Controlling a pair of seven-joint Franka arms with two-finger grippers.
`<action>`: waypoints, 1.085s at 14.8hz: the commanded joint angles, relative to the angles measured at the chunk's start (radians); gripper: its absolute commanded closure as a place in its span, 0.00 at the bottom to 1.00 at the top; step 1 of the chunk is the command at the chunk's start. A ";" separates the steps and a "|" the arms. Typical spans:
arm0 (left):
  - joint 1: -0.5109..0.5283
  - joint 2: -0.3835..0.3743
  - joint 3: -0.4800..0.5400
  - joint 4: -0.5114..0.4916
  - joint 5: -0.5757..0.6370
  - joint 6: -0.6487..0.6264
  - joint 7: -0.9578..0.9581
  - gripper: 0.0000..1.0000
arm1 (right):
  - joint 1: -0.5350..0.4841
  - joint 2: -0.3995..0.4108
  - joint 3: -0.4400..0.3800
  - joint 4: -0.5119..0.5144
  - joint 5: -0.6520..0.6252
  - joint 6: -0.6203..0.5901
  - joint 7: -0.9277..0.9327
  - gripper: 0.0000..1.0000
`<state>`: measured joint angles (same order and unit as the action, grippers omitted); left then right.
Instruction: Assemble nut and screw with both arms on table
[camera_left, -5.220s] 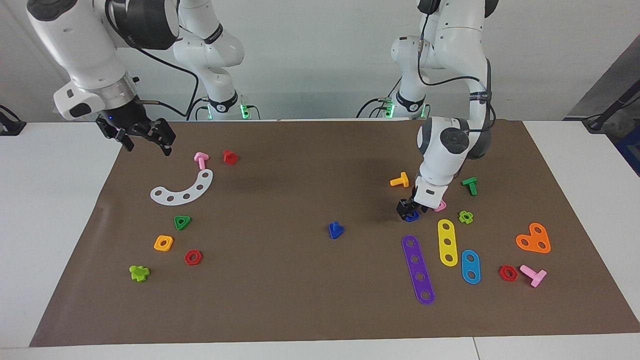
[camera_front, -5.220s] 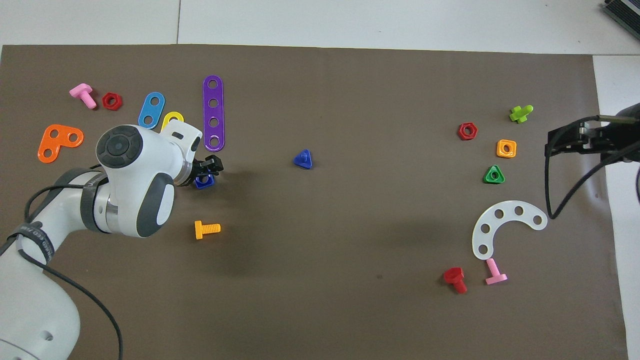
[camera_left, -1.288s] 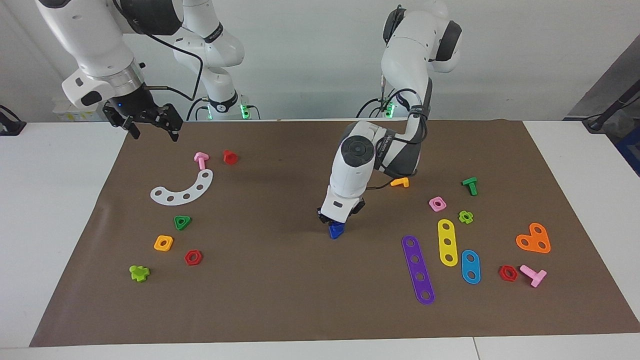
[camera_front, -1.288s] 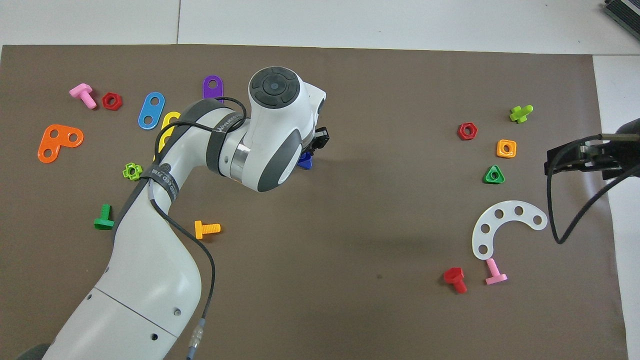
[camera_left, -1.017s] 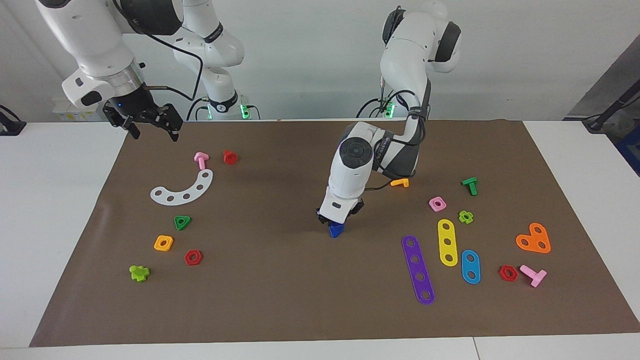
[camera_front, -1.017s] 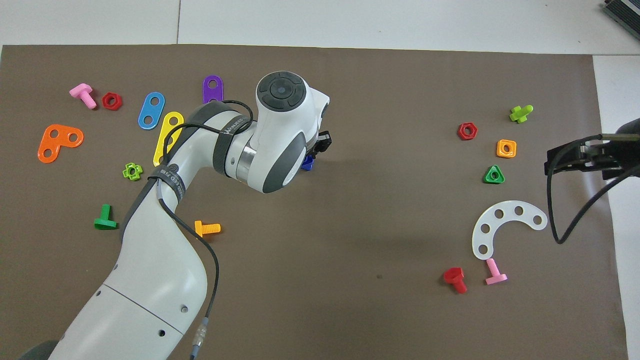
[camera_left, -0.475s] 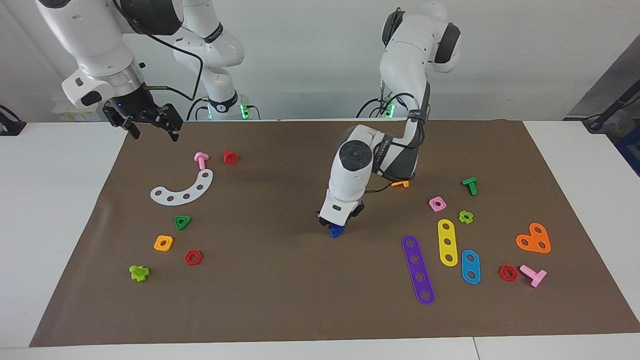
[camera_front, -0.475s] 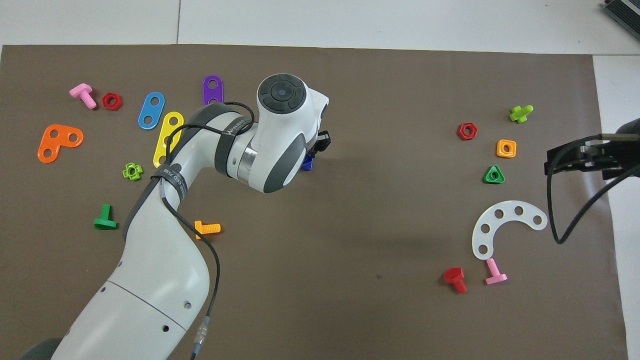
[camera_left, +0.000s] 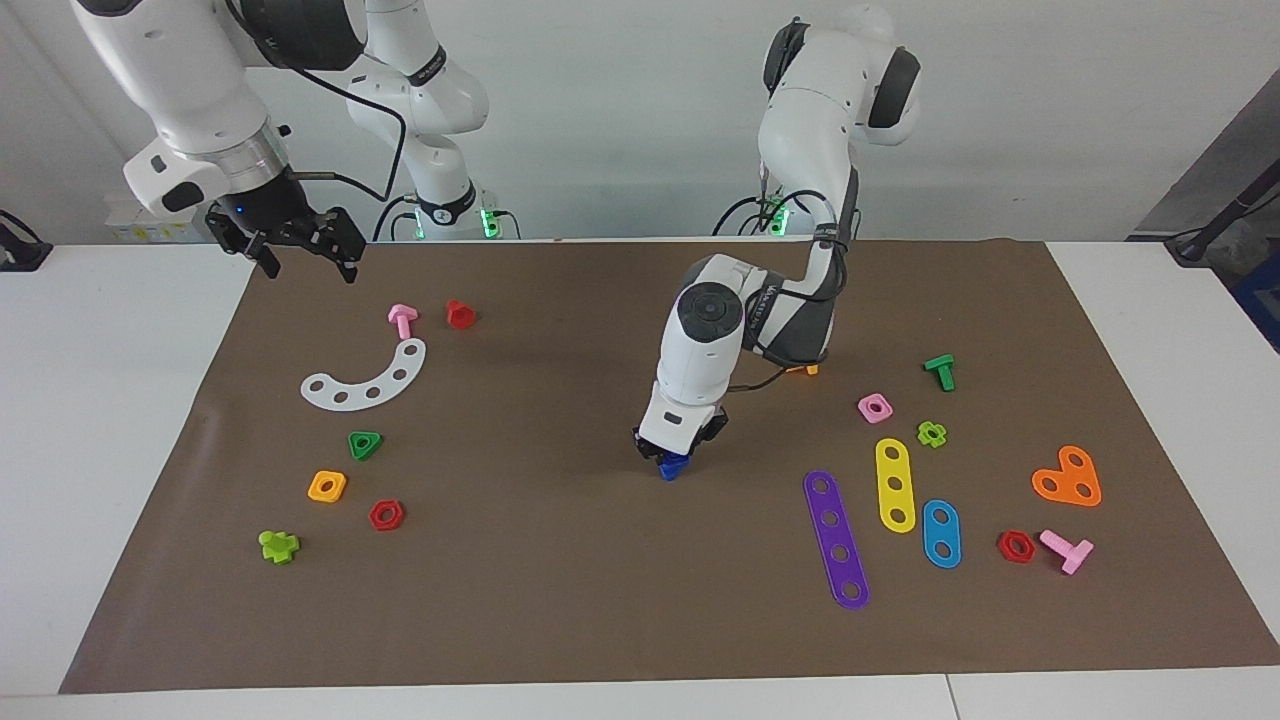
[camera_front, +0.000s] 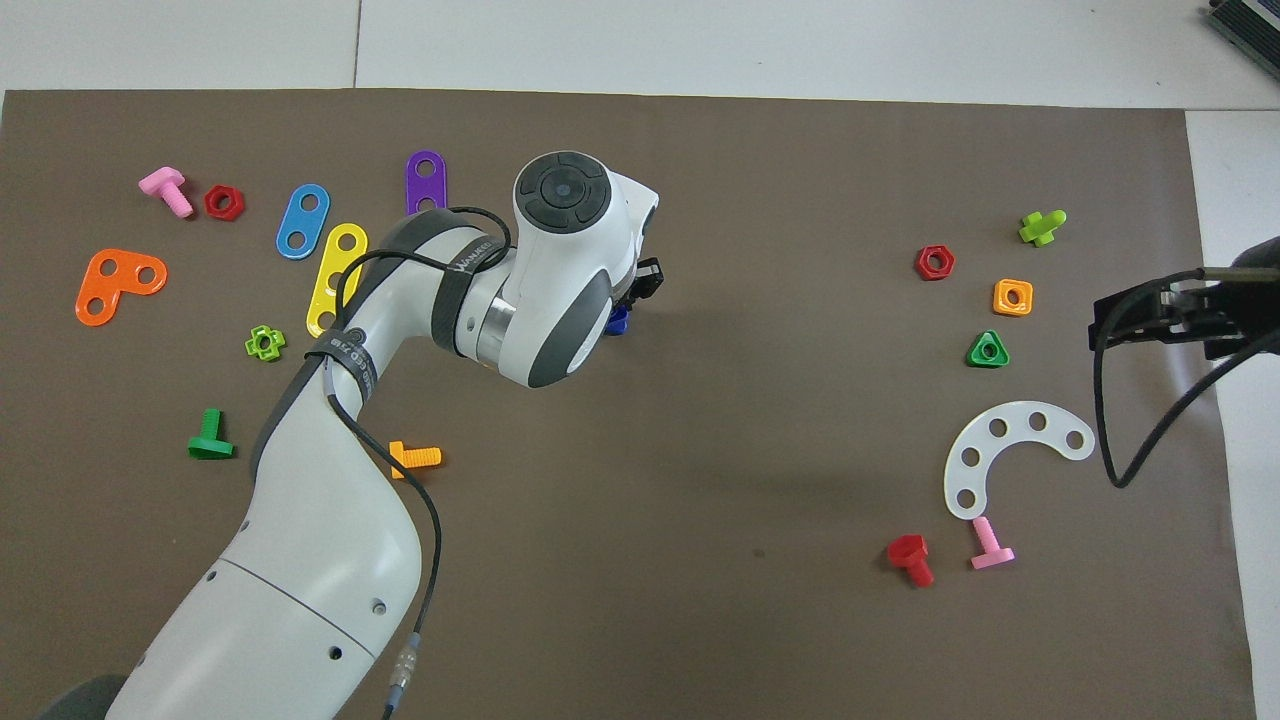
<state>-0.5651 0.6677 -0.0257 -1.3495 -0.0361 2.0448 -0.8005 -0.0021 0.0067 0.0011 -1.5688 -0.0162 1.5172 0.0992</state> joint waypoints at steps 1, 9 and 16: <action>-0.015 -0.004 0.015 -0.011 0.030 0.008 -0.008 0.12 | -0.006 -0.027 0.005 -0.033 0.016 0.024 -0.004 0.00; -0.015 -0.003 0.015 -0.010 0.030 -0.011 -0.008 0.00 | -0.006 -0.027 0.005 -0.033 0.016 0.024 -0.004 0.00; 0.005 -0.022 0.030 0.036 0.028 -0.118 0.003 0.00 | -0.006 -0.027 0.005 -0.033 0.016 0.024 -0.004 0.00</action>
<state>-0.5653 0.6656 -0.0099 -1.3317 -0.0256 1.9847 -0.8004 -0.0021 0.0067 0.0011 -1.5688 -0.0162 1.5172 0.0992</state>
